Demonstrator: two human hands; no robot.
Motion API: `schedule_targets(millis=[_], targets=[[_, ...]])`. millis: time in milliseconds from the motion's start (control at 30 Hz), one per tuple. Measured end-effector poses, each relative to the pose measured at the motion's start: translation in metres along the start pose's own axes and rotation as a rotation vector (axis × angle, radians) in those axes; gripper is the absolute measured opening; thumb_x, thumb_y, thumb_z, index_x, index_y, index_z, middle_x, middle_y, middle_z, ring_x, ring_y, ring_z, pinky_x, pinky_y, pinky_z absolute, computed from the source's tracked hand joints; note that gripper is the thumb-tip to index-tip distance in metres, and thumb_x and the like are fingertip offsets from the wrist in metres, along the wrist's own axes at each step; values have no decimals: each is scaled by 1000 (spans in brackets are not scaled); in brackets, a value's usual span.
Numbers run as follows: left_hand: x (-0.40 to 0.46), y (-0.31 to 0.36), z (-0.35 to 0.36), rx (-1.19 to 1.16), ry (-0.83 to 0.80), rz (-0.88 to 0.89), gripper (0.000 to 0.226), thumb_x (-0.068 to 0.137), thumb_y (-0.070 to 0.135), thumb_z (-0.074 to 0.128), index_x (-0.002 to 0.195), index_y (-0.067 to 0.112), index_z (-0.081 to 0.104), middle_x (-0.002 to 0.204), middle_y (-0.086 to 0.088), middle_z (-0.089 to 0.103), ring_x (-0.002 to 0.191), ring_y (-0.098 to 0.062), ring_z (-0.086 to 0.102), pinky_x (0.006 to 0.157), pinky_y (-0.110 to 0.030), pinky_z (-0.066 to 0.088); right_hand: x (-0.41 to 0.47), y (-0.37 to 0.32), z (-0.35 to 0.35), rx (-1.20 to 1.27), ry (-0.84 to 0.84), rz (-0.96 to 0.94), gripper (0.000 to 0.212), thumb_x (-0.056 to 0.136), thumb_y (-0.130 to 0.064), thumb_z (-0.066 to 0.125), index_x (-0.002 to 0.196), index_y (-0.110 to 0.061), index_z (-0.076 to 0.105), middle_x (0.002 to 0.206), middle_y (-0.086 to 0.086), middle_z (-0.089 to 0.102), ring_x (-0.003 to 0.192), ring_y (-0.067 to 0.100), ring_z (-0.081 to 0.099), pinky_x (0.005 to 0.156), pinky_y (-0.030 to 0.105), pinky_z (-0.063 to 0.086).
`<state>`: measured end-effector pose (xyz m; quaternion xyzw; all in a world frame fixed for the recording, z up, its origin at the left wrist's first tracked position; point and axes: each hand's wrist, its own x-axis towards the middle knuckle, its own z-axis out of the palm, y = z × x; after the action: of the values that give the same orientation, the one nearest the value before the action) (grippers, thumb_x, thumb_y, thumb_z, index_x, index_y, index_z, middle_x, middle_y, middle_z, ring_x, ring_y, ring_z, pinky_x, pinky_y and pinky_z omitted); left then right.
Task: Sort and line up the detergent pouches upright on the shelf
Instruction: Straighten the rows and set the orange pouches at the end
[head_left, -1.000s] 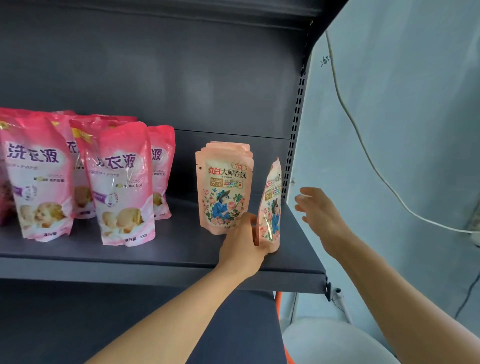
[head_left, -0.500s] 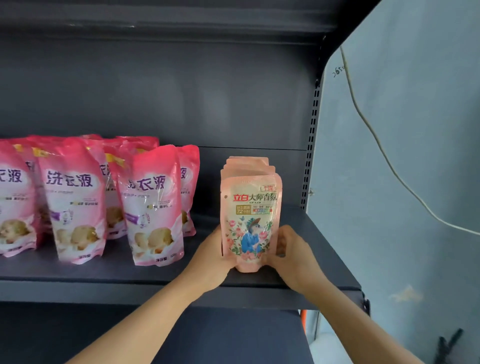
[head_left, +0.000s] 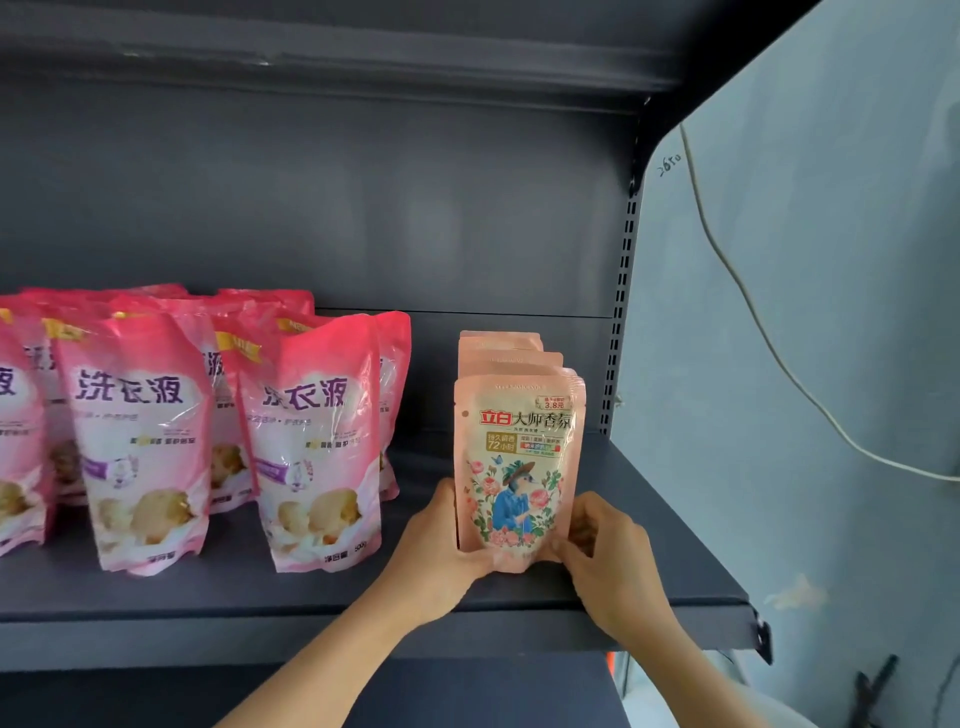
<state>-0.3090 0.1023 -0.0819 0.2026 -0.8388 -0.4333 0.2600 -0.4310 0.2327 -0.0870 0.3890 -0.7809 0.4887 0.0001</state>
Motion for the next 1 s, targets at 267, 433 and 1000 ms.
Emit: schedule_targets(millis=[267,433,1000], targets=[[-3,-4,1,46,46,33,57,77,21,76,118,30,38,120,22,55,108,5,54,74,-4,45,-1,2,1,-5,-31,-30,21,87,-12,63,88,-30,52,85,-22,61,80,-2,60,60,6,47],[-3,-5,2,54,53,47,58,77,19,76,121,28,39,121,22,55,105,8,52,73,0,43,-2,2,0,7,-55,-59,17,88,-17,63,96,-27,52,91,-22,61,84,-2,61,63,6,48],[-11,-3,1,-71,266,90,43,80,19,72,115,25,47,108,21,61,93,19,55,69,1,43,-10,-3,-1,228,64,-30,39,84,-17,68,114,-28,47,105,-20,60,97,-1,60,67,8,50]])
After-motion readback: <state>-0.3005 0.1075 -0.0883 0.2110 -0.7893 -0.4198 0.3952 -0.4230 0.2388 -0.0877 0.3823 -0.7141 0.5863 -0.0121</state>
